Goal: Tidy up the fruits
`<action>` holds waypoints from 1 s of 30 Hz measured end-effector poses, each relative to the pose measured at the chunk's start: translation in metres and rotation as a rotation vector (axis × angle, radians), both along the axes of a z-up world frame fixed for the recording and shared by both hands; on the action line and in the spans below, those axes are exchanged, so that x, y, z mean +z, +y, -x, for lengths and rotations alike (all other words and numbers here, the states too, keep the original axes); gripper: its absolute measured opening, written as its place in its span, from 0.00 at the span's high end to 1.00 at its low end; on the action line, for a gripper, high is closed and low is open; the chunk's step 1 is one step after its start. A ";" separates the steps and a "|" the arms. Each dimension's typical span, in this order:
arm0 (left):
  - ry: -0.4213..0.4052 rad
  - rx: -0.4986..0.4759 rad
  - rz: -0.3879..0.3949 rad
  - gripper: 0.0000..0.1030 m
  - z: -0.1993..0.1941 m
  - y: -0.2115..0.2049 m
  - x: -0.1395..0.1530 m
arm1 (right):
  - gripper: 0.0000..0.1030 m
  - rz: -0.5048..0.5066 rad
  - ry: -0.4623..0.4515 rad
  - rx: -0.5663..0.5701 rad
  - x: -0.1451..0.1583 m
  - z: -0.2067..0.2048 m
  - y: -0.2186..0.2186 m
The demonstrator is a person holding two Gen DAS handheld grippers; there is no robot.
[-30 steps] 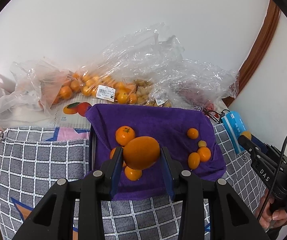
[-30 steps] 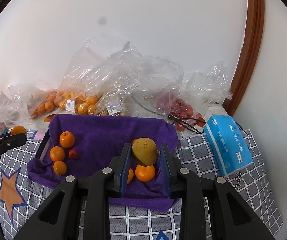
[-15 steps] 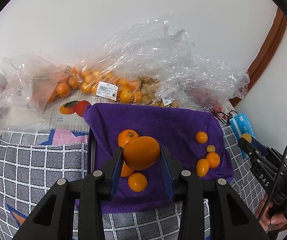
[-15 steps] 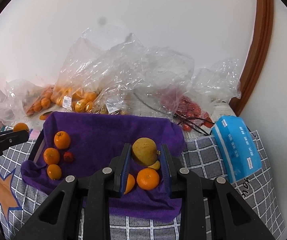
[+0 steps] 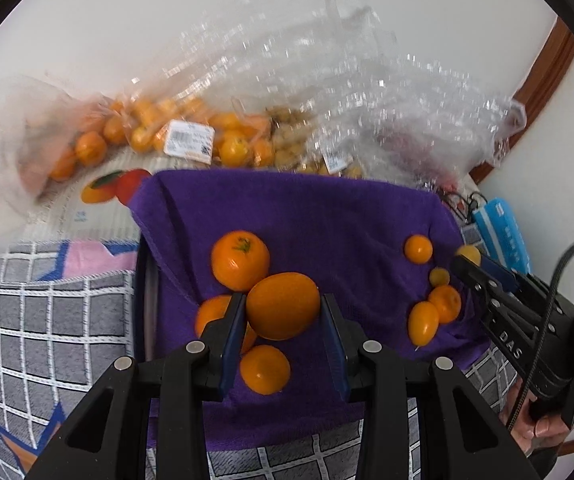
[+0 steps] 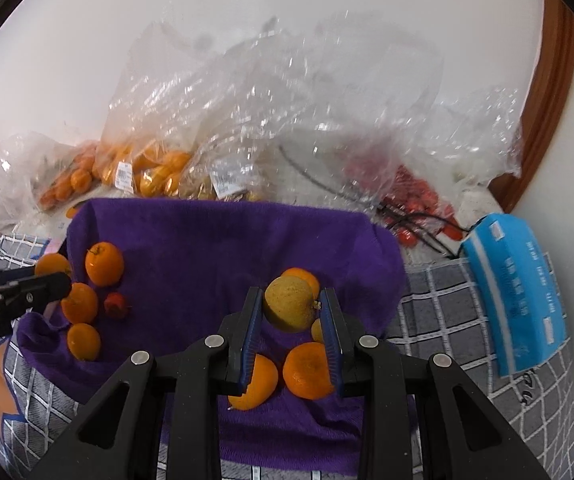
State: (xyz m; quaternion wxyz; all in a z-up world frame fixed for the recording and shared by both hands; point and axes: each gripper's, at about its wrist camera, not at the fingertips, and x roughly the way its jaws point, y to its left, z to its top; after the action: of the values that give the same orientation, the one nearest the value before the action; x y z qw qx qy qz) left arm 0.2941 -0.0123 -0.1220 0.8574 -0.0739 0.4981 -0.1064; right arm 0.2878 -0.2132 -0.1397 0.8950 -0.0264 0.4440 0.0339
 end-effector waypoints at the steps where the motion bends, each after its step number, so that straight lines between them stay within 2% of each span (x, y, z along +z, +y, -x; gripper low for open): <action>1: 0.008 -0.005 -0.001 0.66 -0.001 -0.001 -0.004 | 0.72 -0.001 0.007 0.002 -0.004 -0.002 0.000; 13: 0.053 -0.053 -0.006 0.66 -0.007 -0.014 -0.027 | 0.72 -0.008 0.074 0.015 -0.038 -0.014 0.001; 22: 0.062 -0.064 -0.008 0.66 -0.011 -0.018 -0.038 | 0.71 0.002 0.067 0.017 -0.042 -0.012 0.001; 24: 0.056 -0.065 -0.010 0.66 -0.011 -0.019 -0.038 | 0.67 -0.002 0.067 0.018 -0.041 -0.012 -0.001; 26: 0.059 -0.066 -0.013 0.64 -0.010 -0.020 -0.037 | 0.57 -0.004 0.065 0.018 -0.039 -0.010 -0.002; 30: 0.047 -0.062 -0.016 0.59 -0.004 -0.020 -0.029 | 0.54 -0.005 0.041 0.002 -0.026 0.000 -0.006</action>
State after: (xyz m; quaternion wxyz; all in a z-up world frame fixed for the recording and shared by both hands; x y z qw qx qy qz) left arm 0.2986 -0.0325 -0.1511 0.8423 -0.0541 0.5210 -0.1273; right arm 0.2881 -0.2191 -0.1658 0.8857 -0.0241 0.4622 0.0366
